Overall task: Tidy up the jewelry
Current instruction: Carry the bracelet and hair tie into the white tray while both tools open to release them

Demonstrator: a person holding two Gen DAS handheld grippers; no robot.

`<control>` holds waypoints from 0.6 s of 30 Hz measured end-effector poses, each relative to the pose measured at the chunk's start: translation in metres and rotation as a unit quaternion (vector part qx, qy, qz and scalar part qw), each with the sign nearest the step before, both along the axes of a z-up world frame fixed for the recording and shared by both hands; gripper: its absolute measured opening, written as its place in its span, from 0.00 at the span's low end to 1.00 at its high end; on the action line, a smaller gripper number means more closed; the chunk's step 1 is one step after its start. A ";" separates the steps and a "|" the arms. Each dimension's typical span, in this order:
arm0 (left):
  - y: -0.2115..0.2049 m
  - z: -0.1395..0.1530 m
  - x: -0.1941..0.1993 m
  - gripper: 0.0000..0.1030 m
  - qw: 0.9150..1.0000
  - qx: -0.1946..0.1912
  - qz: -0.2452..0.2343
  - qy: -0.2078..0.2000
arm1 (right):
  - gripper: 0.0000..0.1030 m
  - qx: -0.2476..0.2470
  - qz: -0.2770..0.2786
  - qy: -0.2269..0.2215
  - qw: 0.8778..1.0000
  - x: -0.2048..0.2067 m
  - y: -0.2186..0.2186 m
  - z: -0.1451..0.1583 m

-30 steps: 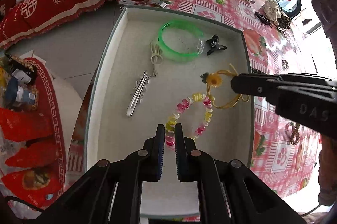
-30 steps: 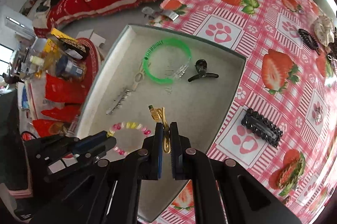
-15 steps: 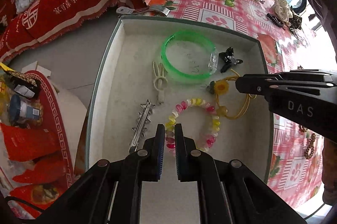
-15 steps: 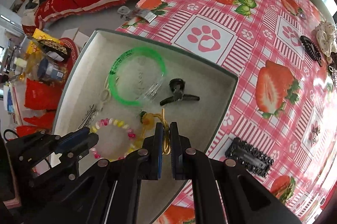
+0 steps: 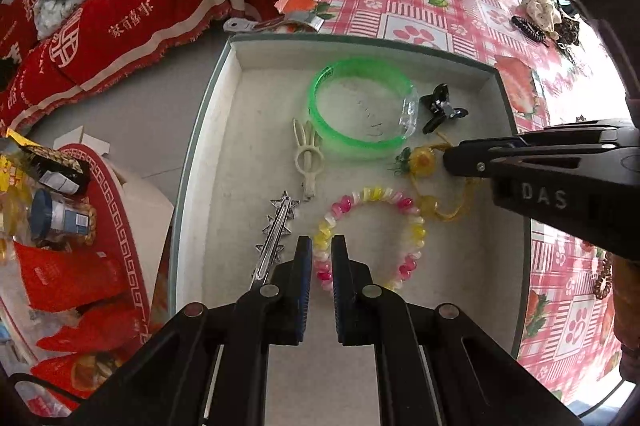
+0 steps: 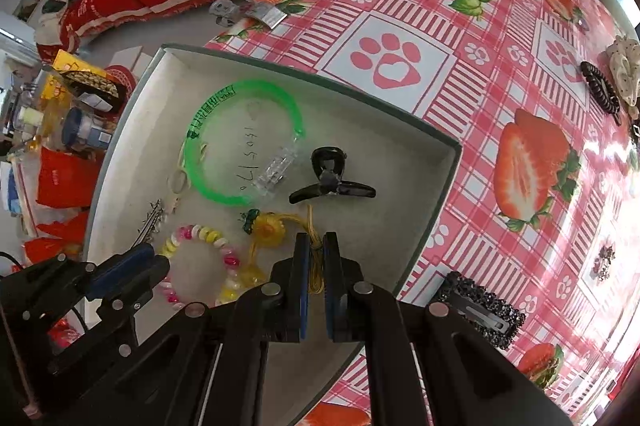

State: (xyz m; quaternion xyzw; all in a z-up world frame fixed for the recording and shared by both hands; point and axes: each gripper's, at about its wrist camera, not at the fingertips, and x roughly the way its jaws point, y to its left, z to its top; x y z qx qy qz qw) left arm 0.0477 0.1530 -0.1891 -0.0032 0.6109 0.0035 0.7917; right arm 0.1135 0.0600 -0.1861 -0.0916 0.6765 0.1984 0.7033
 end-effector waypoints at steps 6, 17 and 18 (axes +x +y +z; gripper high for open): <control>-0.004 0.005 -0.001 0.16 1.000 0.005 -0.007 0.000 | 0.38 0.013 -0.010 -0.008 1.000 0.003 -0.001 0.007; -0.004 0.015 -0.007 0.16 1.000 0.004 -0.001 -0.004 | 0.40 0.063 -0.042 -0.029 0.997 0.005 -0.013 0.048; -0.004 0.016 -0.007 0.16 1.000 0.005 -0.002 -0.005 | 0.40 0.066 -0.046 -0.032 0.996 0.004 -0.016 0.053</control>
